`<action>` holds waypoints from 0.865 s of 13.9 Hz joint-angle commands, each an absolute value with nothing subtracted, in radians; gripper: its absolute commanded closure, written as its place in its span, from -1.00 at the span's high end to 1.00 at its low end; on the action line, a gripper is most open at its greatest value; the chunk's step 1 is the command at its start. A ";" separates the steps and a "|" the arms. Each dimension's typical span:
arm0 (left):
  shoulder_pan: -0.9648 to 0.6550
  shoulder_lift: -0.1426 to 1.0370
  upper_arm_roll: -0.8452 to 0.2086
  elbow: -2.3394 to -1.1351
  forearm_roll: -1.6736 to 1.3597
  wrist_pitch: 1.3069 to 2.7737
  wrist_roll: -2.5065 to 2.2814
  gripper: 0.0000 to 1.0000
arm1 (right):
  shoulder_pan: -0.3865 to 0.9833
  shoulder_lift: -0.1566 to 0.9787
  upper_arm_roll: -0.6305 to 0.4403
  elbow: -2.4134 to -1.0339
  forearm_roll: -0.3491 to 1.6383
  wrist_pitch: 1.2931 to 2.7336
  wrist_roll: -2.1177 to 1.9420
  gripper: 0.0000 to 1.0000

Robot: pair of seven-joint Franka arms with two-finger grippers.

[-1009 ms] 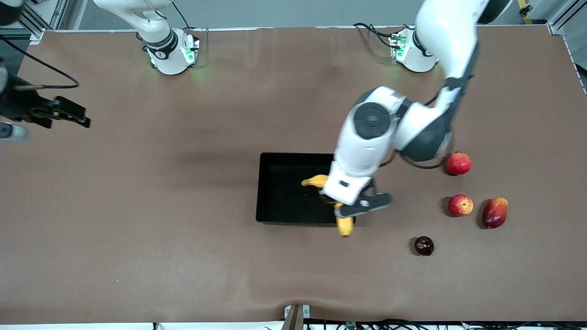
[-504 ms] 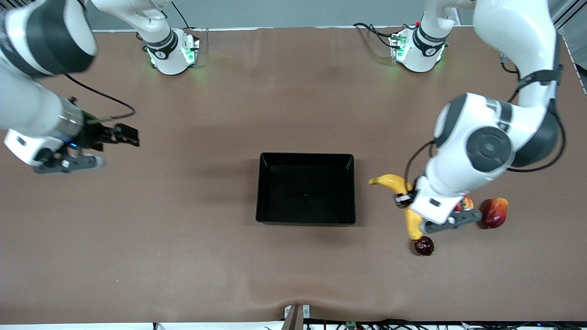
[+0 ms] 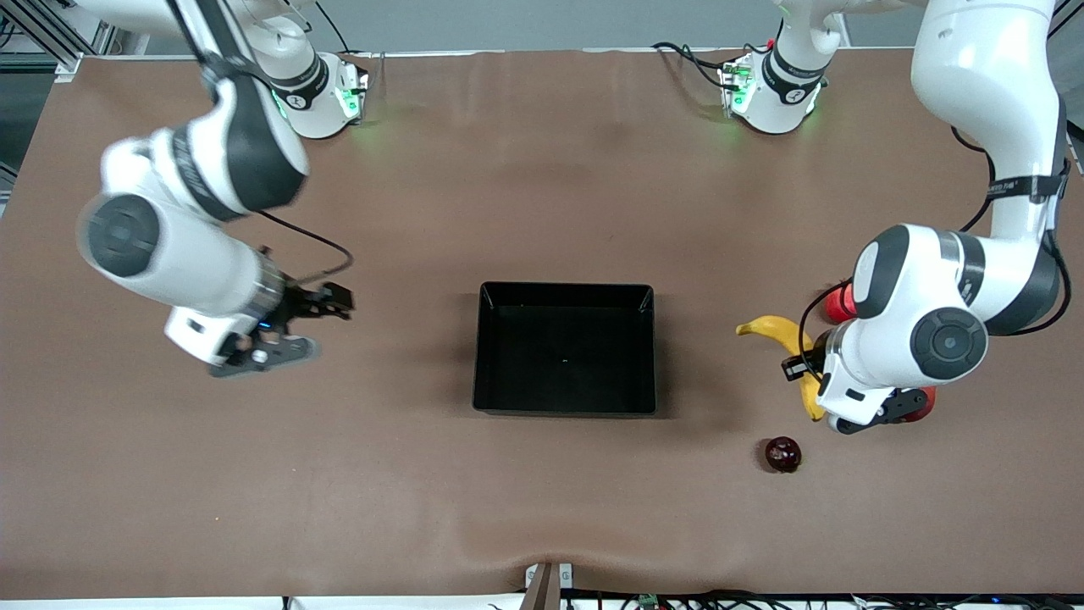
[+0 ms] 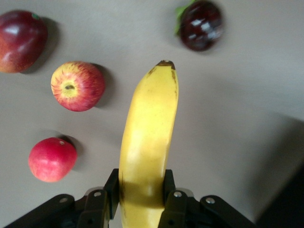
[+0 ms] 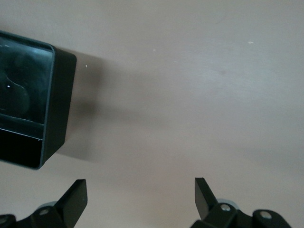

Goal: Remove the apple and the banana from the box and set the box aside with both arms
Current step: 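Lower the banana by the fruits while the right gripper grasps the box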

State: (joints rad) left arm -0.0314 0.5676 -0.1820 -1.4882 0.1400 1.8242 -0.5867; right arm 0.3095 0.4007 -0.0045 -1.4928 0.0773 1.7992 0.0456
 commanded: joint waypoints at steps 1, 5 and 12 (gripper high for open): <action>-0.017 0.526 -0.187 -1.664 0.166 1.977 -0.586 -1.00 | 0.368 0.510 -0.012 -1.459 0.086 1.883 0.063 1.00; 0.031 0.529 -0.187 -1.759 0.167 2.105 -0.592 -1.00 | 0.489 0.641 -0.012 -1.453 0.086 2.064 0.312 1.00; 0.037 0.540 -0.187 -1.913 0.166 2.310 -0.594 -1.00 | 0.600 0.761 -0.012 -1.368 0.084 2.125 0.502 1.00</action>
State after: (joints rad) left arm 0.0283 0.5676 -0.1811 -1.8352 0.1473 2.2275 -0.5870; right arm 0.5836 0.7291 -0.0031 -1.4102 0.0789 2.1416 0.4681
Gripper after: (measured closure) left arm 0.604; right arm 0.000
